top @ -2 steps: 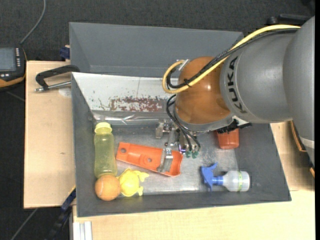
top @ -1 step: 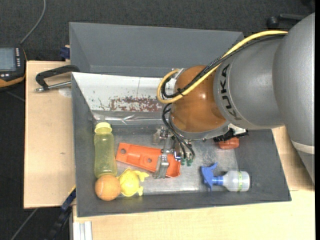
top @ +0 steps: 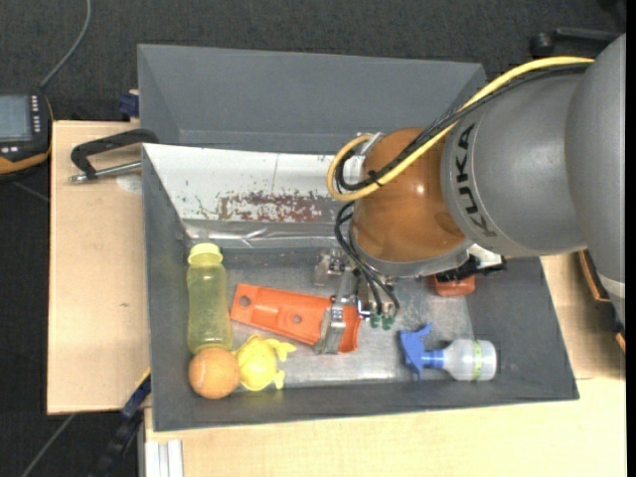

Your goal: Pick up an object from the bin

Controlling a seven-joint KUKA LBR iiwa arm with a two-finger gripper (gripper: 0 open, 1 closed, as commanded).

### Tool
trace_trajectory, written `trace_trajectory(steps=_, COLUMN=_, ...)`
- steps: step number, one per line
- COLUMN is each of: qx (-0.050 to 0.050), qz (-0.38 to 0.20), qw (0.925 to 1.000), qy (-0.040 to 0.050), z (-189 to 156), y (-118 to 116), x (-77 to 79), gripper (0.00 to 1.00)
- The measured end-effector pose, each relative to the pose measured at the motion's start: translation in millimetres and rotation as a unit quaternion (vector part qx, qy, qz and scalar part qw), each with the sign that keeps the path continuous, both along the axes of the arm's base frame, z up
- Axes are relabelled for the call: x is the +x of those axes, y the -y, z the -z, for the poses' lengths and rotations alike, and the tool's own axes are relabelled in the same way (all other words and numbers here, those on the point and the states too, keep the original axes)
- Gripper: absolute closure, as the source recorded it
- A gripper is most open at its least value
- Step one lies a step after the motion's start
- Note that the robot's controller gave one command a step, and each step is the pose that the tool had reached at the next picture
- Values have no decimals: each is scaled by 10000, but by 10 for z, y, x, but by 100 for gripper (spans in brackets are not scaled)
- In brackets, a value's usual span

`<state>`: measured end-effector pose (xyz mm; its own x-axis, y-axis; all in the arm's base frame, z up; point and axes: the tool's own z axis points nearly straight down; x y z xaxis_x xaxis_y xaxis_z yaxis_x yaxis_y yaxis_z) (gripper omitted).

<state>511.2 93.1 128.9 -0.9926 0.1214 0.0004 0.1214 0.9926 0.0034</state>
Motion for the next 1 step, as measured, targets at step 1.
trace_trajectory(steps=1, qx=0, qz=-70, qw=10000, qy=-2, z=511, y=49, x=-129, gripper=0)
